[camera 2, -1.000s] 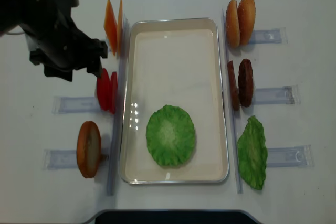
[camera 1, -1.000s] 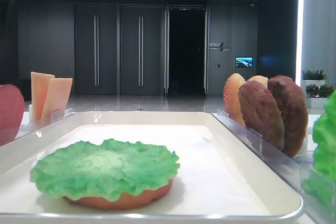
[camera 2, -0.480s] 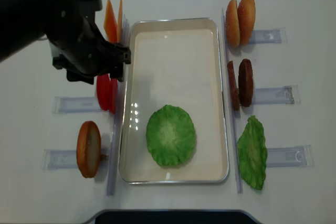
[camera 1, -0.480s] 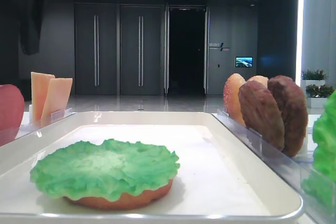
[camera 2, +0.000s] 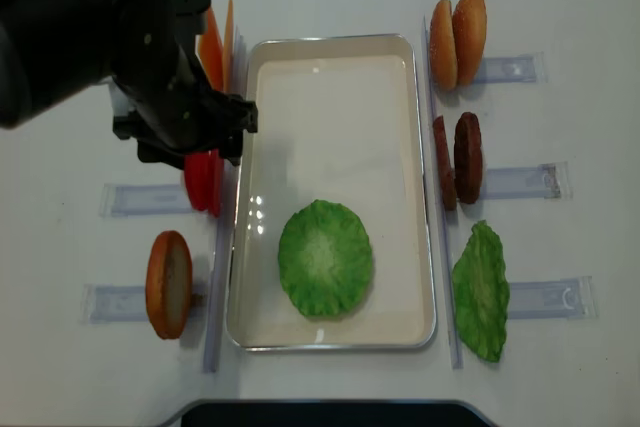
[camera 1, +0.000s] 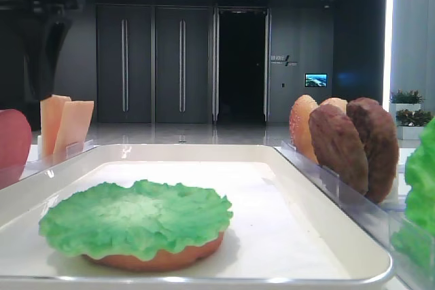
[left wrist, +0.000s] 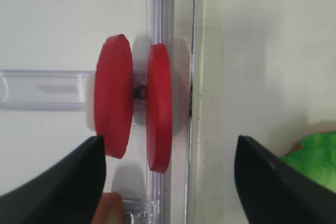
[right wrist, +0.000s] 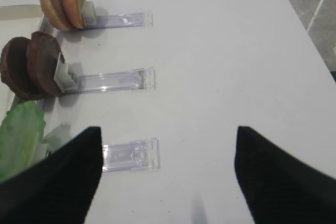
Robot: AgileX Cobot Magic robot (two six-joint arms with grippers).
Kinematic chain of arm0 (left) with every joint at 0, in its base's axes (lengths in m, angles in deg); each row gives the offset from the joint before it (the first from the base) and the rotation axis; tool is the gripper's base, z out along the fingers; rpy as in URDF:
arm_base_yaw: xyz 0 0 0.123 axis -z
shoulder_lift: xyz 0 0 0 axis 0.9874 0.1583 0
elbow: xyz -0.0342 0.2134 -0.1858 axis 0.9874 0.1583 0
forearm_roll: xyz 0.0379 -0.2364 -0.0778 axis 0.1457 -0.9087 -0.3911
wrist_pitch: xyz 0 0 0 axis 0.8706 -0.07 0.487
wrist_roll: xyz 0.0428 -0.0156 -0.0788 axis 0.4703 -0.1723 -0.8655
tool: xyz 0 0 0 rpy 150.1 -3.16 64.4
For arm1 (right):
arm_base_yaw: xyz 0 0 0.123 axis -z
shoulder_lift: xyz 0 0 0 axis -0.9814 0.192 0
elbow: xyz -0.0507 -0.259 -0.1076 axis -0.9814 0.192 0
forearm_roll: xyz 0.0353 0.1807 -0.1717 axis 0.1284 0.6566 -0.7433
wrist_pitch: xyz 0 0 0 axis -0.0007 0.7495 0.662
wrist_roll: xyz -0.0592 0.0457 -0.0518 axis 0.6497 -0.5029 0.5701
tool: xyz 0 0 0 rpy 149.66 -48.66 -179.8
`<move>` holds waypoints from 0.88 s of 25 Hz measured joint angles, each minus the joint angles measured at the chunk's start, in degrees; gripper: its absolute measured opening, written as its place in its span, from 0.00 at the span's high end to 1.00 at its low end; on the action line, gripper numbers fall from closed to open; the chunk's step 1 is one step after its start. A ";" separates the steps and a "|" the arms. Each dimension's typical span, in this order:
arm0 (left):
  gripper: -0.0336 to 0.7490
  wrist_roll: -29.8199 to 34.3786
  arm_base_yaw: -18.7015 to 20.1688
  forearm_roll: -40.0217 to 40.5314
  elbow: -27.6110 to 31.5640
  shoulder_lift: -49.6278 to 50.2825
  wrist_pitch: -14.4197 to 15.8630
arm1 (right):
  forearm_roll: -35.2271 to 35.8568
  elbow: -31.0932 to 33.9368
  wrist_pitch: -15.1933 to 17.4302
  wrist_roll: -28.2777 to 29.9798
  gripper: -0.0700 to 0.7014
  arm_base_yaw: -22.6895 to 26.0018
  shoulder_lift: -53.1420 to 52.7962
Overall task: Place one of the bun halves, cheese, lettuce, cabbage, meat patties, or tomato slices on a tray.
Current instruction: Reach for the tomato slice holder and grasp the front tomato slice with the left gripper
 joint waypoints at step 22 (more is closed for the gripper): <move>0.22 0.37 0.07 -0.59 -1.17 6.28 -4.53 | 0.00 0.00 0.00 0.00 0.23 0.00 0.00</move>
